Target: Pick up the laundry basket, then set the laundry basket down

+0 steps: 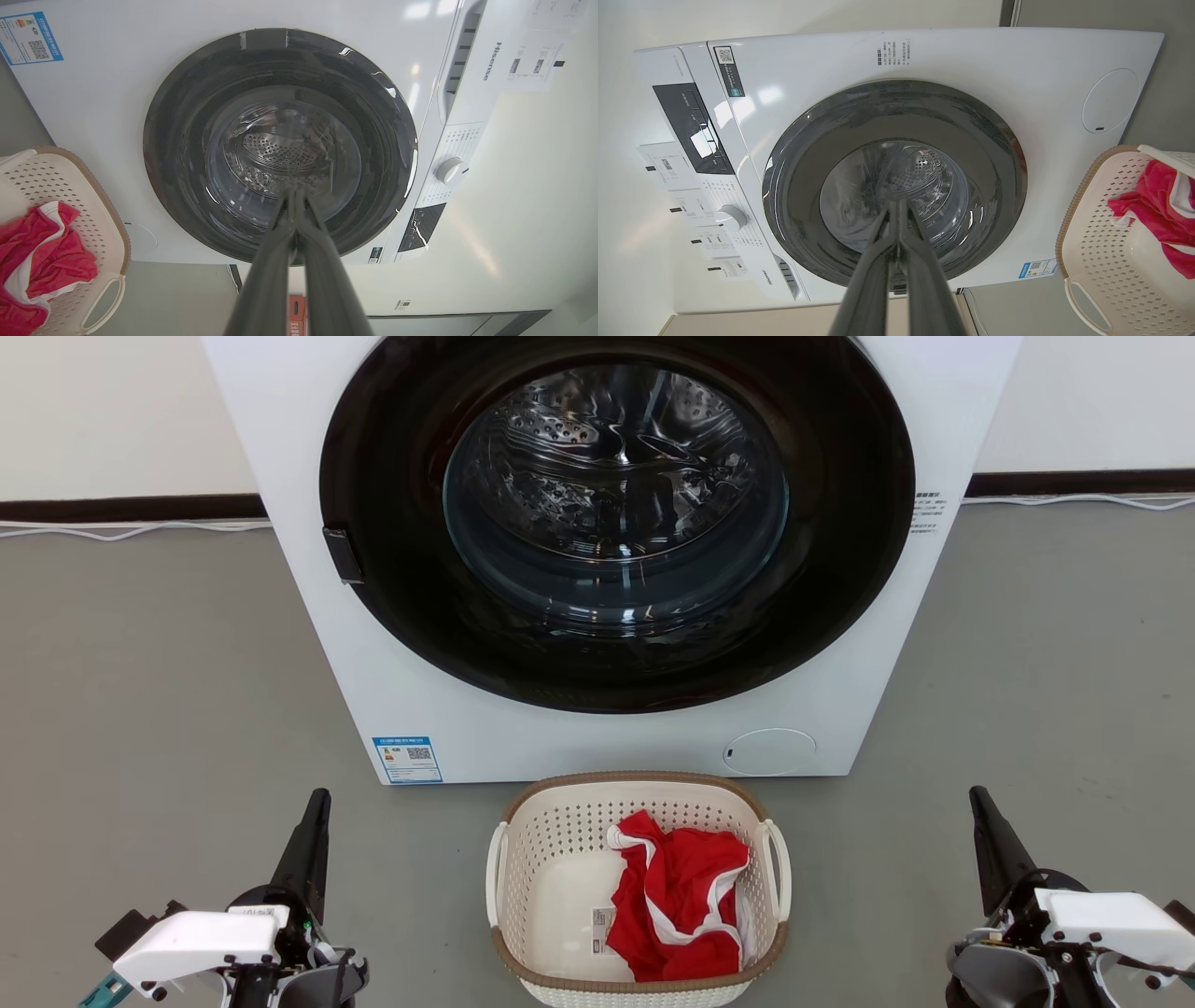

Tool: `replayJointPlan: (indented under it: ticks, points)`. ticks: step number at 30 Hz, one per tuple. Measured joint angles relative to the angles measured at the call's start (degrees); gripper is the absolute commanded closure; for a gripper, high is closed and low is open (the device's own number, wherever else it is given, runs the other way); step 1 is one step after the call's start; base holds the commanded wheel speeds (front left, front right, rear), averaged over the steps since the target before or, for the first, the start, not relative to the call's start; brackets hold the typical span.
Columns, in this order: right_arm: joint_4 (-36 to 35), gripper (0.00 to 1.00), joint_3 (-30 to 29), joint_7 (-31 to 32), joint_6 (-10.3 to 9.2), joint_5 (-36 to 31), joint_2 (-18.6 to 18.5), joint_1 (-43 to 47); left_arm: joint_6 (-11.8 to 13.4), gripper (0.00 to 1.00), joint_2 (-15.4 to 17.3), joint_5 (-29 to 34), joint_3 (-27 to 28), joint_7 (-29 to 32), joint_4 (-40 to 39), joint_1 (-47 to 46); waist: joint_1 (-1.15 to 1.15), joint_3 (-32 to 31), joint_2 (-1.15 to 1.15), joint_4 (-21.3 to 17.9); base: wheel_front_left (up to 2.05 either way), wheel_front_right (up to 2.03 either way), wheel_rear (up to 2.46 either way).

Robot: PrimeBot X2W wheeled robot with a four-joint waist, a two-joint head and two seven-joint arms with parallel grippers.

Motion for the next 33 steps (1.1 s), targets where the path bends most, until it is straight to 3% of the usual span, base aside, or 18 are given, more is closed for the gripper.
replayJointPlan:
  ticks: [33]
  points:
    - [0.0, 1.0, 0.0, 0.0, 0.0, 0.0, 0.0, 0.0, 0.0, 1.0, 0.0, 0.0, 0.0, 0.0, 0.0, 0.0, 0.0, 0.0, 0.0, 0.0, 0.0, 0.0, 0.0]
